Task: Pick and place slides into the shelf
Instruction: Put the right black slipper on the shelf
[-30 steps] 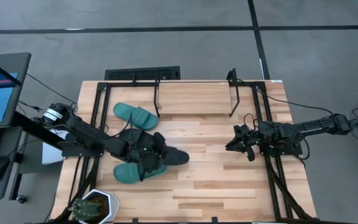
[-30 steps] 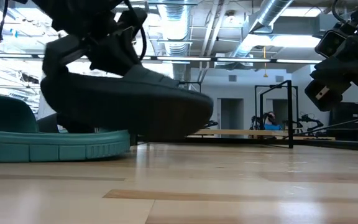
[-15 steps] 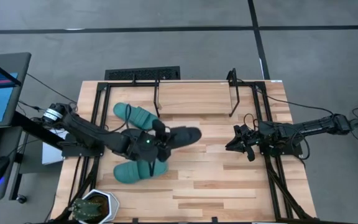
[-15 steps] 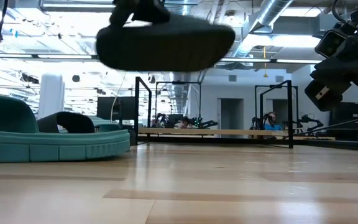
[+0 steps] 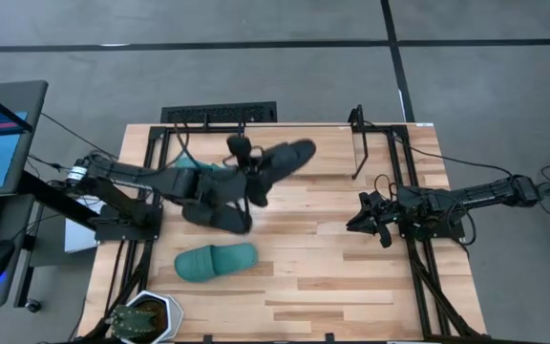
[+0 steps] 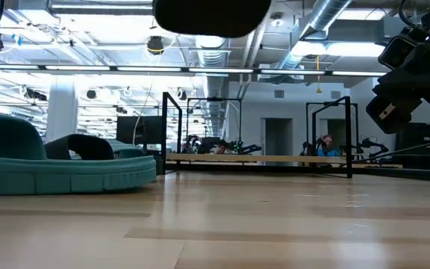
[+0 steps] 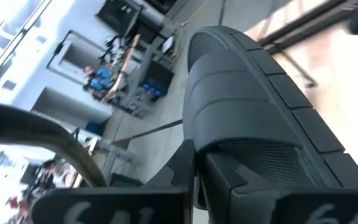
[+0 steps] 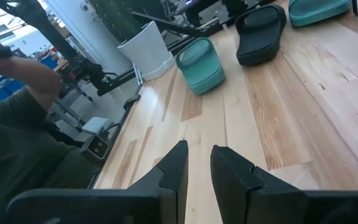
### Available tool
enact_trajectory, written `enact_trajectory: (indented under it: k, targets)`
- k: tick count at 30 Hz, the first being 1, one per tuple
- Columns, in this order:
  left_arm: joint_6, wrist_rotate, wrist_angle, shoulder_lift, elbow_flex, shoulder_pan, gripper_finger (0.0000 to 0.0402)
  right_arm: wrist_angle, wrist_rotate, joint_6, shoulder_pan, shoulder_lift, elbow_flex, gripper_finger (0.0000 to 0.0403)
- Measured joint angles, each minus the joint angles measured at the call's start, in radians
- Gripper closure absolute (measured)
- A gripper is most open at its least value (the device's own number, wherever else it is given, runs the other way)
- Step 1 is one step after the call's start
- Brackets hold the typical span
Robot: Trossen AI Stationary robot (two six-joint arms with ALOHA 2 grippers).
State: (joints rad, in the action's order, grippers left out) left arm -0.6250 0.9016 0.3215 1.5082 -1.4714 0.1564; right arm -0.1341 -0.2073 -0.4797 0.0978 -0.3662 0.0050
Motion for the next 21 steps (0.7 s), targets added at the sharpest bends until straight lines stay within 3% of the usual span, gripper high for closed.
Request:
enact_trajectory:
  k: [12,16,21]
  targets:
    - [0.0,0.019,0.054,0.002,-0.202,-0.151,0.04,0.0,0.0,0.0,0.0,0.0,0.0,0.0344]
    - [-0.006,0.129,0.138,0.071,-0.308,-0.173,0.04,0.0,0.0,0.0,0.0,0.0,0.0,0.0344]
    - [-0.07,0.308,0.294,0.258,-0.523,-0.176,0.04,0.017,0.0,0.0,0.0,0.0,0.0,0.0344]
